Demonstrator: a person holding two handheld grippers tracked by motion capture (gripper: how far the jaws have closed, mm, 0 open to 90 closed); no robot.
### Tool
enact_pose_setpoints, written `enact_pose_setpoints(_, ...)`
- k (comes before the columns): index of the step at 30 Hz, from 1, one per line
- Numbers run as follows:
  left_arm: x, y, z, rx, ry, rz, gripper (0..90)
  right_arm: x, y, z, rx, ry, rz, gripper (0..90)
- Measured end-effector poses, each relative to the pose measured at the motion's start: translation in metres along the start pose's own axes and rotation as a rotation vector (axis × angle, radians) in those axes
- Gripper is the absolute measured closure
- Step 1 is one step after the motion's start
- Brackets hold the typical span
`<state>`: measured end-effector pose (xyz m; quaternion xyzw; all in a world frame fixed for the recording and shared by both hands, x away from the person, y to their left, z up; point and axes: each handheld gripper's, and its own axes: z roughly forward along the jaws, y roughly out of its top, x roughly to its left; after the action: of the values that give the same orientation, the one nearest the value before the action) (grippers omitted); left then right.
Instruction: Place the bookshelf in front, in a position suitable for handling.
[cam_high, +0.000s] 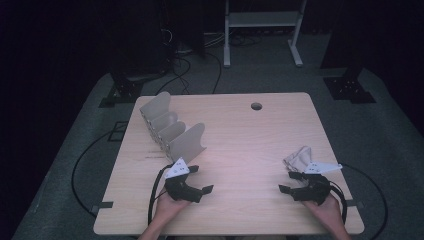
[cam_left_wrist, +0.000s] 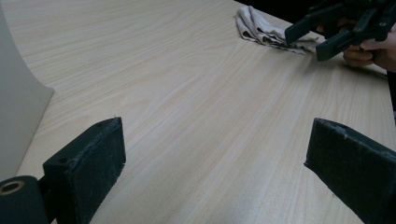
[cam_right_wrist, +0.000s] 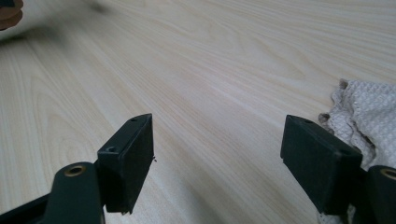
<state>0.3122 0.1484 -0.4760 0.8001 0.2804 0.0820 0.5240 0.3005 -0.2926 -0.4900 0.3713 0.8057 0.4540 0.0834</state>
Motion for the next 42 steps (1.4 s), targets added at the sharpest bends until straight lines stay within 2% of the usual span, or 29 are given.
enact_pose_setpoints(3,0.000,0.000,-0.003,-0.003,0.006,0.003,4.7,0.000,0.000,0.000,0.001,0.007,-0.003,25.1)
enact_pose_setpoints(9,0.000,0.002,-0.013,-0.040,0.005,-0.005,5.3,0.002,0.001,-0.001,-0.006,0.012,-0.011,25.1)
enact_pose_setpoints(13,-0.004,0.004,-0.017,-0.037,0.009,0.019,5.3,0.005,0.002,-0.002,-0.016,0.015,-0.013,25.1)
enact_pose_setpoints(26,-0.010,0.011,-0.028,-0.056,-0.008,0.041,6.9,0.008,0.003,0.001,-0.013,0.020,-0.024,25.0)
enact_pose_setpoints(36,-0.019,0.030,-0.042,-0.076,-0.025,0.053,6.9,0.007,0.003,0.001,-0.018,0.021,-0.013,25.0)
enact_pose_setpoints(42,-0.019,0.042,-0.053,-0.080,-0.017,0.067,6.9,0.006,0.003,0.003,-0.008,0.016,-0.008,25.0)
